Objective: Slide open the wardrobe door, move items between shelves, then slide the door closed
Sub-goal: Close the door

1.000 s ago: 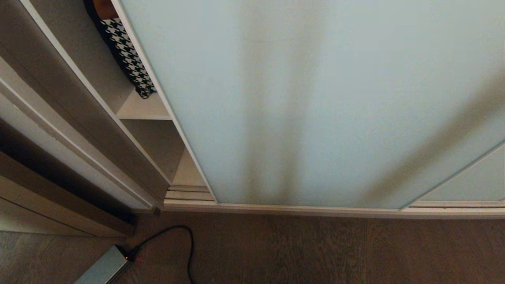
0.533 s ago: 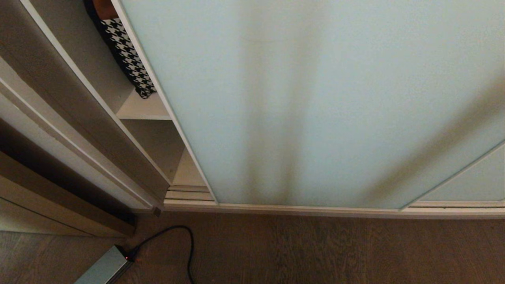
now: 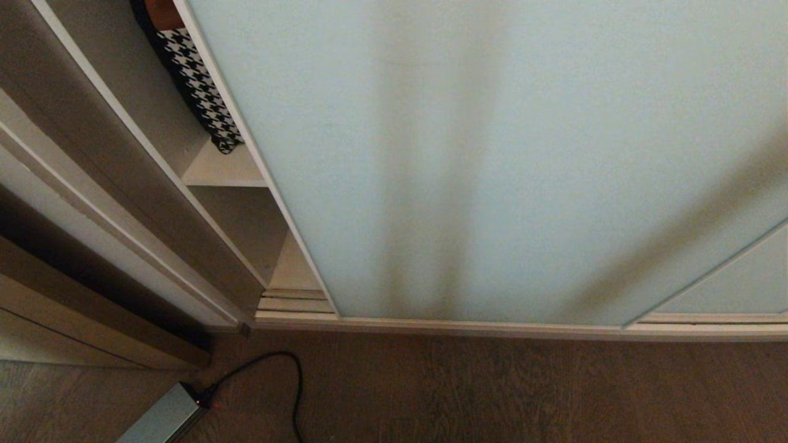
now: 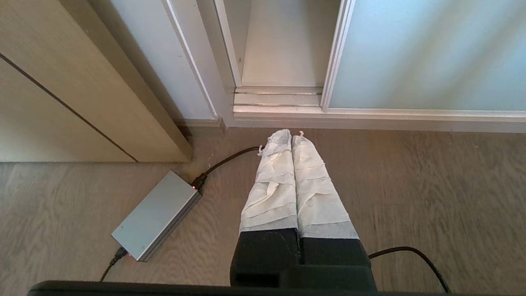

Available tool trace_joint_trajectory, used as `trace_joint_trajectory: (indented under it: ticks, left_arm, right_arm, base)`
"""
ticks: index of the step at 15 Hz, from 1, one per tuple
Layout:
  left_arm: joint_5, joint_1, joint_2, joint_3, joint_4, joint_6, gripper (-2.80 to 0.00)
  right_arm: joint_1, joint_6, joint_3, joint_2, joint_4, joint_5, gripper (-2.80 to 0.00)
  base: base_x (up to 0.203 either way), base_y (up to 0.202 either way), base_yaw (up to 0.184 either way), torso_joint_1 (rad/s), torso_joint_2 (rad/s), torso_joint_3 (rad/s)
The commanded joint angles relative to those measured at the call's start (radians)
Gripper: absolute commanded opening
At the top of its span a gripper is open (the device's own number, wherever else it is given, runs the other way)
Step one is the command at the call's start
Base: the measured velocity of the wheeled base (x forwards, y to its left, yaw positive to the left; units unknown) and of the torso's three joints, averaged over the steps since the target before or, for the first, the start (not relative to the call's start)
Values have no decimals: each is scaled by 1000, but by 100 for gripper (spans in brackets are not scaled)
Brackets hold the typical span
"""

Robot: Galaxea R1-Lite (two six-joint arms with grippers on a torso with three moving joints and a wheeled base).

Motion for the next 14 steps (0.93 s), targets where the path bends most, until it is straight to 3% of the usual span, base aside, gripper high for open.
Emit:
trace_joint_trajectory:
  ticks: [1,5,14]
  left_arm:
    - [0,0,2,0,0,0,-280]
    - [0,0,2,0,0,0,-280]
    - [0,0,2,0,0,0,-280]
  right_arm:
    - [5,5,-1,29,-15,-3,-280]
    - [64,8,-1,46,-63,-87,-280]
    - [131,9,-1,62,-122,-123,-280]
  base:
    - [0,0,0,0,0,0]
    - [0,0,0,0,0,0]
    - [0,0,0,0,0,0]
